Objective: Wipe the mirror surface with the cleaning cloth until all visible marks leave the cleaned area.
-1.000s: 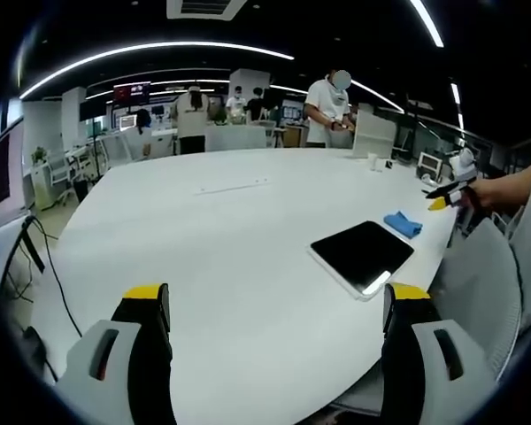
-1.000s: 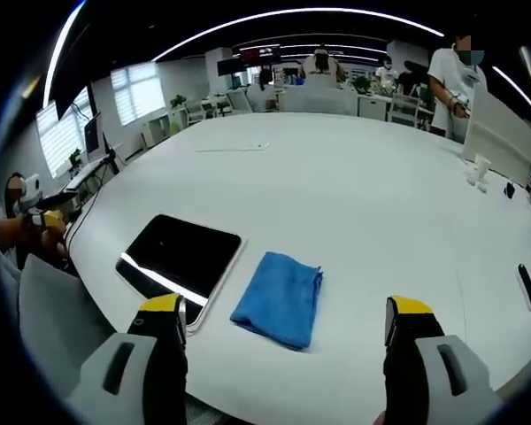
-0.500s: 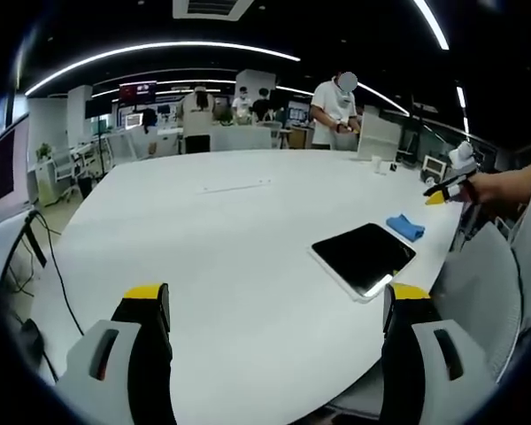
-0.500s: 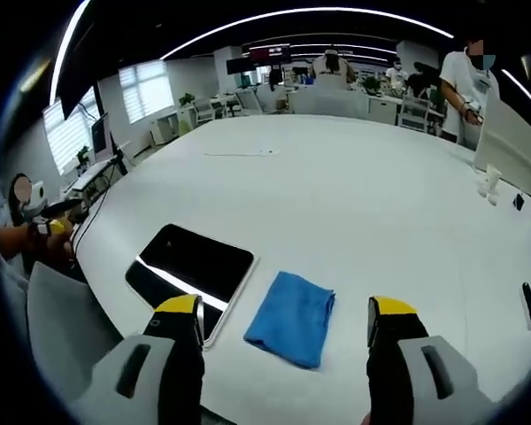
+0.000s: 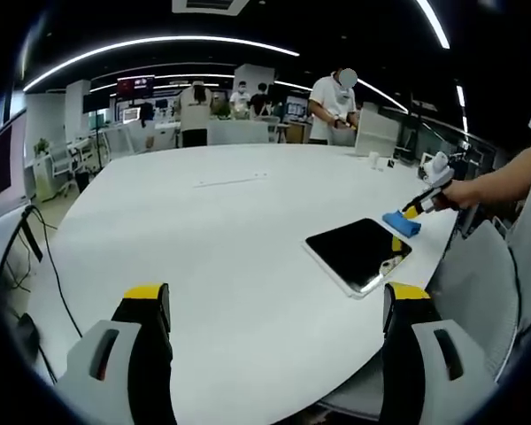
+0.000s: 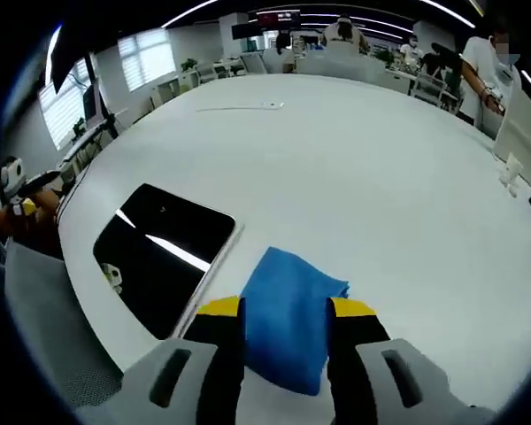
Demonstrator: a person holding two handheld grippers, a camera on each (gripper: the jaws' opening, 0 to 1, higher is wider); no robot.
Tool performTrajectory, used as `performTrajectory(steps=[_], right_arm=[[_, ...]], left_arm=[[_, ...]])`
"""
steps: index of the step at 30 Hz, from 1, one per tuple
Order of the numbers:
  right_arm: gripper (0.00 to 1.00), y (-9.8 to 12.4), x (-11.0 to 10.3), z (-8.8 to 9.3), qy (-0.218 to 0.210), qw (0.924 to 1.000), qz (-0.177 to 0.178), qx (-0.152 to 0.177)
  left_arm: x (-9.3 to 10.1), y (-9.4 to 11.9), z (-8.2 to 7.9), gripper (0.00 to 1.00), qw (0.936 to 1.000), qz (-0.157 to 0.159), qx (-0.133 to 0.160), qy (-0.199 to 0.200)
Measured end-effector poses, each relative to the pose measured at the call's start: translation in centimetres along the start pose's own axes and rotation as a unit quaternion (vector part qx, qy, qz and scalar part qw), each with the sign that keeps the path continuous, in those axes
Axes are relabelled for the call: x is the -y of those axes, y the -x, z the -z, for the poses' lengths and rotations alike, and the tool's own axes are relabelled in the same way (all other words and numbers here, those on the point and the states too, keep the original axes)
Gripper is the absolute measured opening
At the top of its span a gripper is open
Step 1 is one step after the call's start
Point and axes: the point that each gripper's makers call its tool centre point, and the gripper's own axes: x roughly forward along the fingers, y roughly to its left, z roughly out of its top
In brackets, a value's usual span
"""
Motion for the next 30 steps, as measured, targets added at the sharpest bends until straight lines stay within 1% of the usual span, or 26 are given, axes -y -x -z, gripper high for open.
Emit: performTrajectory(steps=[2, 3, 6, 8, 9, 10, 12, 14, 16, 17, 18, 23, 24, 25, 27, 30], right_arm=[[0.29, -0.4, -0.2, 0.4, -0.016, 0.9998, -0.004, -0.007], [0.28, -0.7, -0.1, 0.5, -0.02, 0.9997, -0.001, -0.01], [0.23, -1.0, 0.0, 0.8, -0.019, 0.9997, 0.009, -0.009], [0.22, -1.3, -0.2, 0.9, -0.027, 0.9995, 0.013, -0.01], [0.21, -1.4, -0.3, 1.1, -0.021, 0.9995, 0.019, -0.012], [0.19, -1.4, 0.3, 1.0, 0.008, 0.999, 0.042, -0.014], [0.16, -1.5, -0.2, 0.9, -0.009, 0.9991, 0.038, -0.016], [0.13, -1.5, -0.4, 0.8, -0.01, 0.999, 0.038, -0.018], [0.07, -1.7, -0.6, 0.8, -0.005, 0.9991, 0.035, -0.022], [0.03, -1.7, -0.6, 0.8, -0.007, 0.9991, 0.035, -0.023], [0.02, -1.7, -0.6, 0.8, -0.018, 0.9989, 0.035, -0.025], [0.01, -1.8, -0.3, 0.8, -0.07, 0.9965, 0.034, -0.031], [0.01, -1.8, -0.3, 0.8, -0.075, 0.9961, 0.034, -0.032], [0.01, -1.7, -0.4, 0.8, -0.073, 0.9963, 0.034, -0.032], [0.01, -1.7, -0.6, 0.8, -0.032, 0.9984, 0.034, -0.033], [0.01, -1.7, -0.3, 0.8, -0.061, 0.9968, 0.032, -0.04]], left_arm=[[0.0, -0.1, 0.1, 0.99, 1.0, 0.001, 0.0, 0.008], [0.1, -0.1, 0.0, 0.99, 0.9998, 0.002, 0.006, 0.018], [0.0, -0.3, 0.2, 0.99, 0.9999, 0.0, 0.002, 0.017], [0.1, -0.4, 0.1, 0.99, 0.9999, 0.001, 0.0, 0.014], [0.2, -0.5, 0.1, 0.99, 0.9999, 0.003, 0.001, 0.014], [0.2, -0.6, 0.0, 0.99, 0.9999, 0.004, 0.001, 0.013], [0.2, -0.8, -0.1, 0.99, 0.9999, 0.007, 0.0, 0.009], [0.2, -0.9, -0.1, 0.99, 1.0, 0.008, -0.001, 0.003], [0.3, -1.1, 0.0, 0.99, 0.9999, 0.01, -0.002, 0.002], [0.3, -1.1, 0.0, 0.99, 0.9999, 0.01, -0.003, 0.001], [0.3, -1.2, 0.2, 0.99, 0.9999, 0.012, -0.005, 0.001], [0.4, -1.3, 0.2, 0.99, 0.9999, 0.016, -0.006, -0.003], [0.4, -1.3, 0.3, 0.99, 0.9998, 0.016, -0.007, -0.004], [0.3, -1.3, 0.3, 0.99, 0.9998, 0.018, -0.007, -0.003], [0.5, -1.3, 0.3, 0.99, 0.9996, 0.025, -0.005, 0.011], [0.4, -1.4, 0.2, 0.99, 0.9996, 0.024, 0.0, 0.011]])
